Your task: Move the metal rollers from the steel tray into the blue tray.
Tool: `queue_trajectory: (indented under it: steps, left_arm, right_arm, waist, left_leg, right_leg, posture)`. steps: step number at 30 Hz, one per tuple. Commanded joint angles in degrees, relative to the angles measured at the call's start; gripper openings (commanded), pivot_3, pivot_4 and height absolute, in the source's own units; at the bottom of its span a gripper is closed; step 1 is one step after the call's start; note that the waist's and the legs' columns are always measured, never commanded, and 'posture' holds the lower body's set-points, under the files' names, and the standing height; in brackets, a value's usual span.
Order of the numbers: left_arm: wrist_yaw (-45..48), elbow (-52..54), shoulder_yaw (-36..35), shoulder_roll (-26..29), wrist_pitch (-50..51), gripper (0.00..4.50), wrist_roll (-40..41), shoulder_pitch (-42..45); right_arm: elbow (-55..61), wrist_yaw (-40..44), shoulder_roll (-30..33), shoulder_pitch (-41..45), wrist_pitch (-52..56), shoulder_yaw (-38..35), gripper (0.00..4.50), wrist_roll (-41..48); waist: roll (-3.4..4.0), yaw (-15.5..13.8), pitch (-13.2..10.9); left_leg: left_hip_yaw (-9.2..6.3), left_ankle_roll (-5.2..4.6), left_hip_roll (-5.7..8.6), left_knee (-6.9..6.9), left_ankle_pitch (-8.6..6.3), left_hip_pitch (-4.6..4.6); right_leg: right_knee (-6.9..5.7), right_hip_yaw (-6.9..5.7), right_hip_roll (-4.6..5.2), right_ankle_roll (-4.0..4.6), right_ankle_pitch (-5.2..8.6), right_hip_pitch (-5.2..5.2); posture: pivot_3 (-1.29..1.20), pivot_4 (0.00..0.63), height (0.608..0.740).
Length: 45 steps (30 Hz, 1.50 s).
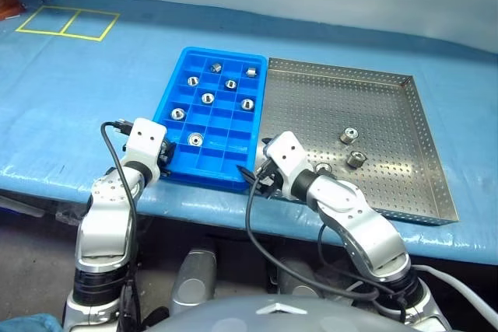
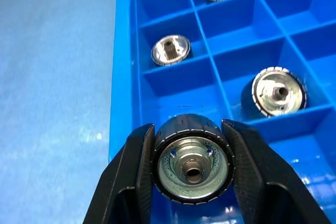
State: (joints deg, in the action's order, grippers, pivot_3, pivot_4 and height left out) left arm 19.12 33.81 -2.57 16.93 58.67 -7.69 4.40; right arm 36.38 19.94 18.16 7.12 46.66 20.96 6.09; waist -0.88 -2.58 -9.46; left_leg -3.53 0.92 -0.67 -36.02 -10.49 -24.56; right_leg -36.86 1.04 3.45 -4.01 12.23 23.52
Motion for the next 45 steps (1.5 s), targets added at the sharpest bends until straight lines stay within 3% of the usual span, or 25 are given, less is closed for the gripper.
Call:
queue_trajectory:
  steps: [1, 3, 11, 15, 23, 30, 34, 39, 45]
  left_arm:
    - [-1.53, 2.38, 0.44, -0.37, 1.30, 1.73, 0.68, 0.46]
    - [-1.65, 2.23, 1.13, -0.11, 2.17, 1.73, 1.03, 0.56]
    - [-1.26, 1.61, 0.79, -0.95, 3.18, 4.41, 5.82, 4.77]
    - [-0.33, -1.06, 1.21, -2.24, -0.89, 4.46, 8.91, 9.11]
    - [-2.31, -16.72, 10.12, -7.91, -27.11, 4.46, 6.82, 12.81]
    - [5.29, -22.17, 19.98, -9.20, -40.43, 4.46, 8.68, 9.17]
    - [9.21, -21.11, 21.91, -8.59, -41.55, 4.46, 11.16, 5.94]
    - [9.35, -19.72, 21.95, -8.63, -40.48, 4.46, 12.07, 3.63]
    - [9.55, -18.73, 21.06, -7.52, -39.23, 4.46, 13.25, 2.40]
  right_arm:
    - [1.14, 0.42, 0.01, 0.52, -1.35, 0.01, 4.50, 0.14]
    - [1.30, 0.39, 0.07, 0.39, -1.29, -0.08, 4.50, 0.06]
    - [2.81, -1.04, 0.08, -0.85, -0.54, -1.05, 4.50, -0.51]
    - [4.24, -2.71, 0.08, -2.26, 0.01, -3.00, 4.50, -1.00]
    - [3.67, -10.98, -1.55, -3.82, 5.19, -14.52, 4.50, -4.11]
    - [-1.71, -19.50, -7.05, 2.47, 15.34, -27.30, 4.50, -6.21]
    - [-0.62, -20.13, -10.31, 3.82, 22.56, -31.70, 4.50, -4.61]
    - [4.40, -18.11, -11.24, 1.87, 26.41, -29.10, 4.50, -2.70]
    - [9.07, -15.90, -9.65, -2.29, 24.31, -20.23, 4.50, -1.14]
  waist:
    - [0.00, 0.02, 0.00]
    - [0.00, 0.06, 0.00]
    - [0.00, 0.20, 0.01]
    - [0.00, 0.45, 0.01]
    - [0.00, 1.55, 0.01]
    - [0.05, 3.43, 0.04]
    - [0.14, 4.09, 0.07]
    - [0.37, 4.25, 0.19]
    - [0.42, 4.49, 0.22]
  left_leg:
    - [0.00, 0.00, 0.00, 0.00, 0.00, 0.00]
    - [0.00, 0.00, 0.00, 0.02, 0.00, 0.00]
    - [0.01, 0.01, 0.00, 0.02, 0.00, -0.01]
    - [0.02, 0.01, 0.00, 0.01, 0.00, -0.03]
    - [0.09, 0.01, 0.03, -0.01, 0.00, -0.06]
    - [0.15, 0.00, 0.03, 0.02, 0.00, -0.05]
    - [0.15, -0.02, 0.00, 0.10, 0.00, -0.04]
    - [0.15, -0.03, -0.01, 0.04, 0.00, -0.02]
    - [0.13, -0.03, -0.02, 0.04, 0.00, 0.00]
  right_leg:
    - [0.00, 0.00, 0.00, 0.01, 0.00, 0.01]
    - [0.00, 0.00, 0.00, 0.02, 0.01, 0.02]
    - [0.01, 0.00, 0.01, 0.04, 0.02, 0.03]
    - [0.02, -0.01, 0.01, 0.04, 0.02, 0.02]
    - [0.05, 0.04, 0.05, 0.02, -0.01, 0.03]
    - [0.04, 0.11, 0.04, 0.03, -0.03, 0.05]
    - [-0.01, 0.12, 0.01, 0.12, -0.03, 0.10]
    - [-0.03, 0.12, 0.01, 0.07, 0.02, 0.08]
    - [-0.02, 0.11, 0.01, 0.07, 0.03, 0.06]
  posture:
    - [0.19, 0.150, 0.740]
    - [0.18, 0.150, 0.740]
    - [0.11, 0.150, 0.740]
    - [0.06, 0.150, 0.740]
    - [-0.01, 0.150, 0.740]
    - [-0.05, 0.150, 0.740]
    - [-0.03, 0.150, 0.740]
    - [-0.03, 0.150, 0.740]
    - [-0.02, 0.150, 0.740]
